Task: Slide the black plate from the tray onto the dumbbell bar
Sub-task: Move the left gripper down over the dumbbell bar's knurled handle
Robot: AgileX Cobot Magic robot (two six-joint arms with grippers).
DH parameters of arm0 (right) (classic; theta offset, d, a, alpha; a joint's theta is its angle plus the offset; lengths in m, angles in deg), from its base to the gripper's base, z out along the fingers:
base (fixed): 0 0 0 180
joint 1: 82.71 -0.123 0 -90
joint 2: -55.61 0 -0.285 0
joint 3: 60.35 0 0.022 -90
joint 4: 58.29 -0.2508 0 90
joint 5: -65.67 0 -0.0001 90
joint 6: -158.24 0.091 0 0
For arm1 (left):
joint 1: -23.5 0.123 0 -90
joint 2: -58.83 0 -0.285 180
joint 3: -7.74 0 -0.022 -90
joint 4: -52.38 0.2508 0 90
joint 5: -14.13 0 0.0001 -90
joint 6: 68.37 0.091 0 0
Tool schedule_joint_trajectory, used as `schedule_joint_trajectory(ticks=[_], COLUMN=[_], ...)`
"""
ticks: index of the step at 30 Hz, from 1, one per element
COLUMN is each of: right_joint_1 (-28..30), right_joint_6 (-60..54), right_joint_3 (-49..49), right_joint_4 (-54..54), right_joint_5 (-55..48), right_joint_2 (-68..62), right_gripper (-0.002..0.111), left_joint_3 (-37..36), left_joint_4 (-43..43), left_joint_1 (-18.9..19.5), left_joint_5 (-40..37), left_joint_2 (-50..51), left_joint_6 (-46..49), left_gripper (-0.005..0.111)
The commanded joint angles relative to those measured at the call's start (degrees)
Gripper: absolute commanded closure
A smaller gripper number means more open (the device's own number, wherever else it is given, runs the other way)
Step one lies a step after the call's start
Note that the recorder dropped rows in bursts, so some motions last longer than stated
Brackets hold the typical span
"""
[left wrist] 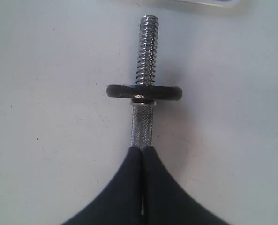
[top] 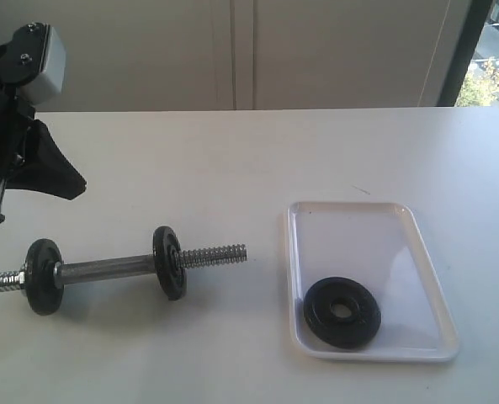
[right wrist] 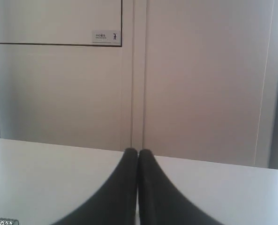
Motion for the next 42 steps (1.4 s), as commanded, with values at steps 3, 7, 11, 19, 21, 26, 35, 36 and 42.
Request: schedule_joint_trajectory(ticks=[3,7,11,19,21,26,35,36,42], right_joint_1=[-0.25,-0.25,-0.25,-0.25,-0.25,-0.25,-0.25,-0.25,-0.25], right_joint_6=[0.06,0.06,0.30,0.30,0.30,0.30,0.41,0.41,0.81], right_joint_3=[-0.24,-0.24,-0.24,-0.24,-0.24,-0.24,-0.24,-0.24,-0.24], right_joint_4=[0.08,0.08,-0.18,-0.30,-0.31,-0.31,-0.31,-0.31,-0.56], right_joint_5=[4.53,5.84,8.07,8.50,8.61,8.78,9.35,9.48,10.29], right_joint_2=[0.28,0.28,0.28,0.28,0.28,0.28,0.28,0.28,0.28], right_gripper=[0.108,0.108,0.108,0.108,0.108,0.108,0.108,0.108,0.108], left_joint_3=[0.32,0.19,0.19,-0.63,-0.63,-0.63,-2.41,-2.68,-3.07], left_joint_4=[-1.50,-1.50,-1.50,-1.61,-2.50,-6.51,-6.75,-6.75,-8.87], left_joint_1=[-0.30,-0.30,-0.30,-0.30,-0.30,-0.30,-0.30,-0.30,-0.30], left_joint_5=[-2.25,-2.90,-2.90,-2.91,-2.91,-2.91,2.26,2.83,3.96], left_joint_2=[0.88,2.15,3.72,5.16,5.56,7.50,11.63,12.08,14.62], left_joint_6=[5.60,5.60,5.60,9.11,11.23,11.99,13.31,13.31,16.15], left_gripper=[0.107,0.107,0.106,0.065,0.053,0.038,0.038,0.038,0.038])
